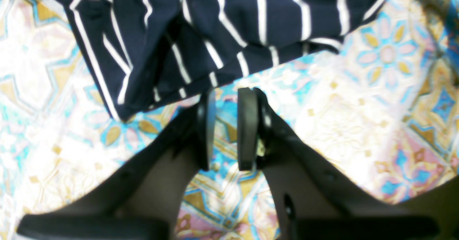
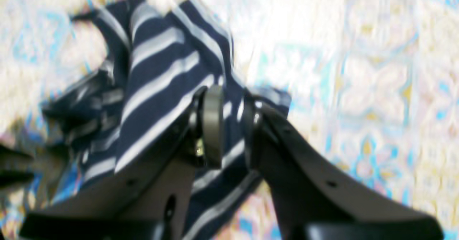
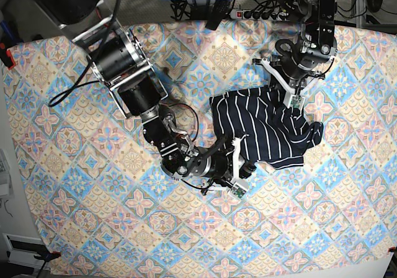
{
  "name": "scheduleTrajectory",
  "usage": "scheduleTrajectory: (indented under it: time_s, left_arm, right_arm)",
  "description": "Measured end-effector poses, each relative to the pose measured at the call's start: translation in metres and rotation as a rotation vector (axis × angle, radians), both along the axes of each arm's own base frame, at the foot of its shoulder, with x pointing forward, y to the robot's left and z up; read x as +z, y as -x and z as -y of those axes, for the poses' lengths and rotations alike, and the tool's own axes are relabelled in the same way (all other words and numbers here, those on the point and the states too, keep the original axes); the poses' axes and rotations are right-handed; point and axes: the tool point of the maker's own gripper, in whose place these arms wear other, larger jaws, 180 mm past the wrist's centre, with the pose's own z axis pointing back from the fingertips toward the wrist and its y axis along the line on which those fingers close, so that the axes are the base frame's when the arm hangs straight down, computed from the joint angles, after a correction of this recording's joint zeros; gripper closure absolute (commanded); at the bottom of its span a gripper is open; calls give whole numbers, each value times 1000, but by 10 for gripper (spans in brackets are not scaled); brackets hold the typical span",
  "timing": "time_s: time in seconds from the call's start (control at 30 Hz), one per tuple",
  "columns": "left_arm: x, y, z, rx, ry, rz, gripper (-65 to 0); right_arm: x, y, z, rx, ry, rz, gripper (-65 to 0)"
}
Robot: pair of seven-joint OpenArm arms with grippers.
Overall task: Fold the T-shirt properly
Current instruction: 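Release the right gripper and reposition it at the bundle's corner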
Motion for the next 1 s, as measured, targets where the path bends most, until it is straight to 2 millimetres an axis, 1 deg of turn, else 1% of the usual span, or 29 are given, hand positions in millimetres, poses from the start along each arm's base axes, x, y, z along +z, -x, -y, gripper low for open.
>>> scheduleTrajectory:
  time_s: [0.07,0.1,0.23,0.3,0.37,0.43,0.5,0.57,0.63,0.73,0.77,0.83,0.9,1.0]
  left_arm:
    - [-8,2,-3,5,-2,-23,-104]
    - [-12,2,-4,9,-2,-34,-104]
    - [-23,1,-7,23,-2,-57,-104]
    - [-23,0,-8,26,-3,-44,-104]
    - [-24,-3,-9,29,-3,-39,-104]
    - [-26,-12,-16,29,-34,-35,-104]
    - [-29,-21,-23,31,-65,-27,-104]
    - [-35,-27,-29,39,-87,-38,-104]
    - [-38,-32,-30,44,-87,-48,-104]
    - [-31,-53,-30,39,-91,-2,-104]
    - [-28,-60,-31,43,-90,19,-104]
    - [-30,-71,-32,50,-87,15,-104]
    - [-30,-79,-32,52,-81,13,-104]
    - [-25,-89,-36,64,-90,30,-104]
  right_arm:
    - [-14,5,-6,19,21,0,-98]
    - [-25,9,-5,27,43,-5,-98]
    - [-69,28,14,50,133,-47,-98]
    - [-79,31,21,51,149,-59,-98]
    - [-84,33,22,51,156,-75,-98]
    - [-85,33,23,50,158,-78,-98]
    - [-90,31,37,40,178,-88,-97]
    - [-95,30,58,37,225,-98,-97]
    - [-105,35,80,20,294,-96,-97]
    - [-106,49,101,-2,287,-59,-97]
    - [-107,52,110,2,325,-58,-97]
    - [-106,56,125,13,384,-43,-97]
    - [-106,62,139,14,424,-27,-97]
    - [-103,70,153,19,451,-3,-97]
